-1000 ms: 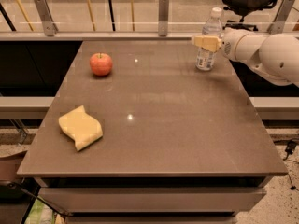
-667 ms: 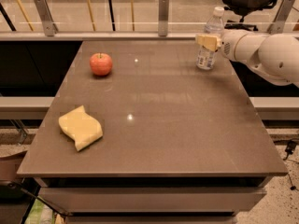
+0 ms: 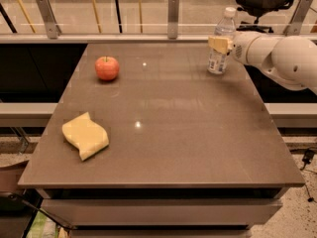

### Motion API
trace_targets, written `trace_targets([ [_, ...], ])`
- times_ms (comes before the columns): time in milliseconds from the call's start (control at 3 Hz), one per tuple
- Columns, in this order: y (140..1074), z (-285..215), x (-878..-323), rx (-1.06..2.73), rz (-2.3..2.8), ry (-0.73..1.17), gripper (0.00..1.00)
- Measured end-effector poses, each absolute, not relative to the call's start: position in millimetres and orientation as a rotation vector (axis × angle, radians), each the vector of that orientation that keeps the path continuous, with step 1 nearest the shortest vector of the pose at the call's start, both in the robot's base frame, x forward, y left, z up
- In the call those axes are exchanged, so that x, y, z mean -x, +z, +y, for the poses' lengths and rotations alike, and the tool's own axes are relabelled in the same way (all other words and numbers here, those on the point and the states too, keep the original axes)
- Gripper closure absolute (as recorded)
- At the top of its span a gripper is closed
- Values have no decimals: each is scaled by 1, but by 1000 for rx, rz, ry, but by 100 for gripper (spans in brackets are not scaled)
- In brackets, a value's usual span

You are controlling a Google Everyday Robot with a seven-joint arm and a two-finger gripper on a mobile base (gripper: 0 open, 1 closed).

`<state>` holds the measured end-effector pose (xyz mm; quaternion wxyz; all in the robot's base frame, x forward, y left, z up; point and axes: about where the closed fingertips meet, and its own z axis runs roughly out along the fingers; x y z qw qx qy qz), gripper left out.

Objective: Pick blue plastic bottle

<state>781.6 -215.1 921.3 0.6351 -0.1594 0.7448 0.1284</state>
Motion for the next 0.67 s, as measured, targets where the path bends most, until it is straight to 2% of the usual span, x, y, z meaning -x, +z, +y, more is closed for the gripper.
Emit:
trace_targets([
  [333, 922, -212, -782, 381, 1704, 311, 100],
  [667, 933, -210, -783, 428, 1708, 361, 100],
])
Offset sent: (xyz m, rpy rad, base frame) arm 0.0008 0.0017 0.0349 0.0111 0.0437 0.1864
